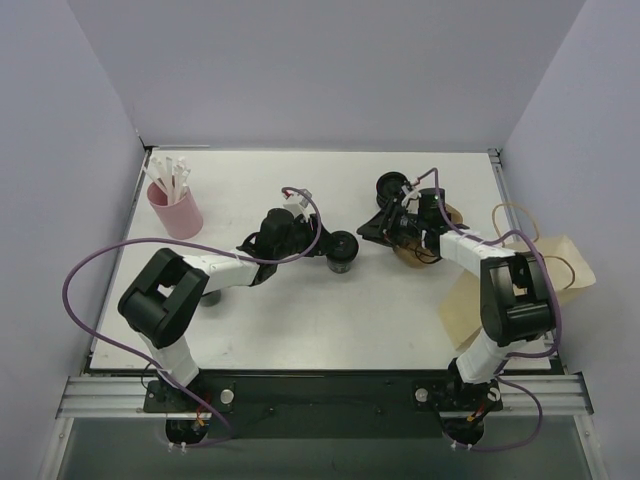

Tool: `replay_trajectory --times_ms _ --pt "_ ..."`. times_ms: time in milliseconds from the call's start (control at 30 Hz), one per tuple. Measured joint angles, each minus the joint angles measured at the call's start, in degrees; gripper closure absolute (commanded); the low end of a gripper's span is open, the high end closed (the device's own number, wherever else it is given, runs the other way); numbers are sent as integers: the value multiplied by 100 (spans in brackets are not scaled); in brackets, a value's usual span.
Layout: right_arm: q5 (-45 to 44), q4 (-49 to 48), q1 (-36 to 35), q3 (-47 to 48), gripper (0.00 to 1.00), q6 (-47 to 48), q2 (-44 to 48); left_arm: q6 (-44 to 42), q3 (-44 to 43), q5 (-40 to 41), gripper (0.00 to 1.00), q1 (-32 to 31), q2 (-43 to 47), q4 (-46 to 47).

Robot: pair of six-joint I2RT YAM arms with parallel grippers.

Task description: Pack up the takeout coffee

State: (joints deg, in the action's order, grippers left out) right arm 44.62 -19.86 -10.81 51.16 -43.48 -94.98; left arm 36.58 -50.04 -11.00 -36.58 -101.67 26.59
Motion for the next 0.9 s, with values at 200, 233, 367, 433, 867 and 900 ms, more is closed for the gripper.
replay_trajectory --times_ms 200,233,367,433,867,900 --pt "133 -105 0 -4 70 -44 -337 2 -11 -2 50 -2 -7 -2" --pt "140 -116 0 -4 70 -55 -343 2 -15 -2 50 -2 -9 -2" --pt "186 -317 -7 -9 71 -142 -435 0 -15 0 50 -7 -9 -4" --pt "199 -437 -4 -11 71 -188 -514 0 -17 0 50 -7 -11 -4" --pt "238 -861 -4 -138 70 -533 -599 2 -20 -2 50 -7 -17 -2" --pt "238 -859 -4 -138 70 -538 -595 2 -20 -2 50 -7 -17 -2"
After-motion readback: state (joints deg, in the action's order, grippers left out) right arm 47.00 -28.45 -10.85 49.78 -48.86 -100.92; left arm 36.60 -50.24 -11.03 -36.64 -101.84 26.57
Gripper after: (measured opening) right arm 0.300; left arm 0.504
